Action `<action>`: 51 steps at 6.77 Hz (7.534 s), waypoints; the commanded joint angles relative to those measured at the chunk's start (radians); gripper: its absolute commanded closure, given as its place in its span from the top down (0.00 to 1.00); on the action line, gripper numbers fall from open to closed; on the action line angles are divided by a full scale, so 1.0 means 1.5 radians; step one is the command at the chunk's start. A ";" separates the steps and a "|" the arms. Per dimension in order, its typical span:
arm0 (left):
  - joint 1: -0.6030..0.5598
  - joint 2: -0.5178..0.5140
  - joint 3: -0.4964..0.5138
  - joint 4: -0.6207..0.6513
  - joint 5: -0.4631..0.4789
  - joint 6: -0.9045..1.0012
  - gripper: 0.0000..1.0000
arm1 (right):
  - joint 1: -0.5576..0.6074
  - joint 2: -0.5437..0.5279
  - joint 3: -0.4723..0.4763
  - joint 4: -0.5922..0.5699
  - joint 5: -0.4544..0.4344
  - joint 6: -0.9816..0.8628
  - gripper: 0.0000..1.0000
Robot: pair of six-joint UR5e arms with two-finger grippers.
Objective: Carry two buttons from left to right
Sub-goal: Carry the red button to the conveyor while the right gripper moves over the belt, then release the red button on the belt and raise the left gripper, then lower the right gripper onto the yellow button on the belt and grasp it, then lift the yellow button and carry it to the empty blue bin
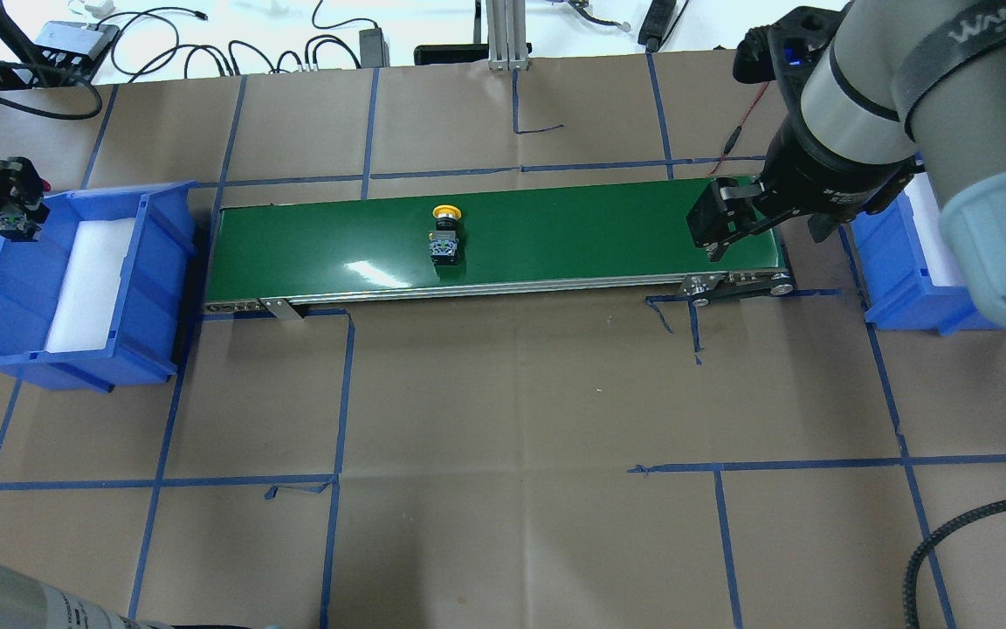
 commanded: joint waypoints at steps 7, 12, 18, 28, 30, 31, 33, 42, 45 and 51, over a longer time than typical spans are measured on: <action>-0.236 -0.009 0.010 -0.027 -0.003 -0.274 0.11 | 0.010 0.007 -0.002 -0.005 0.001 0.010 1.00; -0.235 -0.001 -0.120 0.066 -0.004 -0.205 0.11 | 0.010 0.113 0.010 -0.197 0.068 0.012 1.00; -0.230 -0.055 -0.190 0.231 -0.004 -0.182 0.11 | 0.010 0.174 0.017 -0.260 0.080 0.027 1.00; -0.228 -0.038 -0.166 0.222 0.000 -0.231 1.00 | 0.006 0.176 0.019 -0.259 0.073 0.029 1.00; -0.229 0.004 -0.148 0.173 0.000 -0.234 1.00 | 0.005 0.177 0.023 -0.261 0.070 0.031 1.00; -0.232 0.021 -0.104 0.087 0.001 -0.256 1.00 | 0.005 0.190 0.033 -0.271 0.072 0.040 1.00; -0.255 0.045 -0.035 -0.065 -0.005 -0.325 1.00 | 0.004 0.255 0.015 -0.337 0.074 0.069 1.00; -0.326 0.133 -0.040 -0.133 -0.010 -0.367 1.00 | 0.008 0.419 -0.064 -0.346 0.069 0.113 1.00; -0.327 0.138 -0.047 -0.133 -0.011 -0.363 1.00 | 0.008 0.424 -0.066 -0.292 0.040 0.121 0.31; -0.327 0.138 -0.043 -0.132 -0.011 -0.363 1.00 | -0.133 0.318 -0.168 -0.128 -0.013 -0.002 0.05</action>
